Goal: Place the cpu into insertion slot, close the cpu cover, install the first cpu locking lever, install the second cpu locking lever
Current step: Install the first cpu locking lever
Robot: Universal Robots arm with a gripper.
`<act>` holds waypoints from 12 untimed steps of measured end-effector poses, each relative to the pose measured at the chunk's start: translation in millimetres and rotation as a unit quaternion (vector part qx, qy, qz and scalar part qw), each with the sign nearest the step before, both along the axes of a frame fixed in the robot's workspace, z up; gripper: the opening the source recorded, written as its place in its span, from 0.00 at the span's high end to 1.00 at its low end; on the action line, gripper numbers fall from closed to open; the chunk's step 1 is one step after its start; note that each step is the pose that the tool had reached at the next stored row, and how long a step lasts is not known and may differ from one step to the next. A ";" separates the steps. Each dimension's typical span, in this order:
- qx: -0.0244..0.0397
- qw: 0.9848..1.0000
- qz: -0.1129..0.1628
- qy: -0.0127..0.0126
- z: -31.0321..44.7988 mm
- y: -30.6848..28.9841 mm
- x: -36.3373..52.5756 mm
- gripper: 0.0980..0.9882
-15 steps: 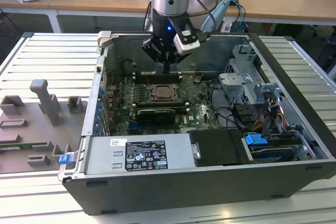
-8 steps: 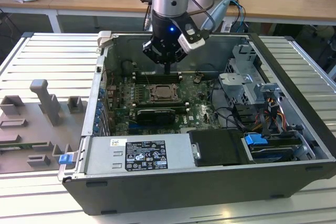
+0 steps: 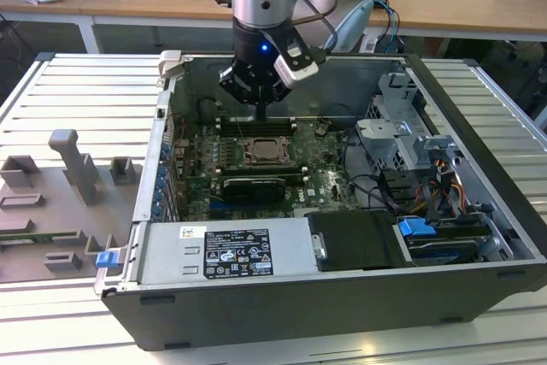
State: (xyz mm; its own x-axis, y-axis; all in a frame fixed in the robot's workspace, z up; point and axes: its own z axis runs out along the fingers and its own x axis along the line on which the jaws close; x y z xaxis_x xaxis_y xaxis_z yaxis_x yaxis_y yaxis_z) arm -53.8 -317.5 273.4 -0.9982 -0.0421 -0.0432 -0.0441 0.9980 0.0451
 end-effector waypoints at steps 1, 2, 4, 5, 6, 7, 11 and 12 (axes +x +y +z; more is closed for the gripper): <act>0.000 1.000 -0.003 0.000 -0.1 -0.1 -0.5 0.99; 0.000 1.000 -0.005 0.000 -0.4 -0.1 -1.6 0.99; 0.000 1.000 -0.005 0.000 -3.0 -0.1 -14.2 0.99; 0.000 1.000 -0.006 0.000 -3.9 -0.1 -19.3 0.99; 0.000 1.000 -0.005 0.000 -4.6 -0.1 -23.6 0.99; 0.000 1.000 -0.006 0.000 -6.0 -0.1 -30.9 0.99; 0.000 1.000 -0.005 0.000 -9.7 0.2 -48.2 0.99; 0.000 1.000 -0.006 0.000 -10.3 0.5 -50.9 0.99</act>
State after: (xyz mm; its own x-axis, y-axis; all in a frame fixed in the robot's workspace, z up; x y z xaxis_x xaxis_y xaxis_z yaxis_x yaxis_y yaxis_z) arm -104.7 -317.0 263.1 -0.9986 -0.0311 -0.0433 -0.0331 0.9984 0.0452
